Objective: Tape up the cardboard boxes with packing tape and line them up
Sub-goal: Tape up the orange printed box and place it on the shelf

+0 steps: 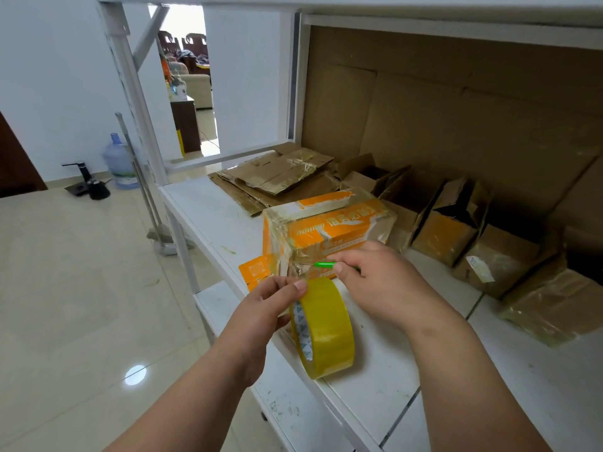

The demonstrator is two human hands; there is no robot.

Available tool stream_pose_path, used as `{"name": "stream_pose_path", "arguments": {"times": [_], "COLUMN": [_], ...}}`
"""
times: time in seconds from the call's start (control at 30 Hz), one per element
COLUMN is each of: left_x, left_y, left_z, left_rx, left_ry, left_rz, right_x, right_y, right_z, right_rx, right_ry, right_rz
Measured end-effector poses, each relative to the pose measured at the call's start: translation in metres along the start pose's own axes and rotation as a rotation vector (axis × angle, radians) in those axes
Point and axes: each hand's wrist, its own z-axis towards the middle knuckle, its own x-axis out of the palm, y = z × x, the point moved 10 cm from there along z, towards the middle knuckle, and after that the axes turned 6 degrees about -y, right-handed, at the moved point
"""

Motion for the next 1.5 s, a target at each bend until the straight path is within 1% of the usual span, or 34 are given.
{"name": "stream_pose_path", "arguments": {"times": [0.13, 0.5, 0.7, 0.9, 1.1, 1.33, 1.5], "left_x": [0.002, 0.005, 0.004, 0.002, -0.002, -0.004, -0.004], "left_y": [-0.002, -0.004, -0.004, -0.006, -0.009, -0.011, -0.013], "left_z": [-0.002, -0.006, -0.007, -0.006, -0.004, -0.001, 0.001], "left_rx": [0.006, 0.012, 0.015, 0.026, 0.044, 0.063, 0.078], "left_ry": [0.007, 0.009, -0.001, 0.005, -0.011, -0.011, 0.008], "left_rz": [0.013, 0.061, 0.049, 0.048, 0.072, 0.110, 0.142], "right_x": [-0.003, 0.001, 0.003, 0.002, 0.009, 0.023, 0.027], "right_y": [0.012, 0.031, 0.032, 0.014, 0.019, 0.005, 0.004], "right_z": [0.003, 0.006, 0.008, 0.007, 0.010, 0.028, 0.037], "right_rx": [-0.007, -0.005, 0.025, 0.067, 0.028, 0.096, 0.095], "right_ry": [0.017, 0.028, 0.045, 0.045, 0.045, 0.088, 0.070], "right_rz": [-0.172, -0.289, -0.290, -0.250, -0.250, -0.153, -0.176]}}
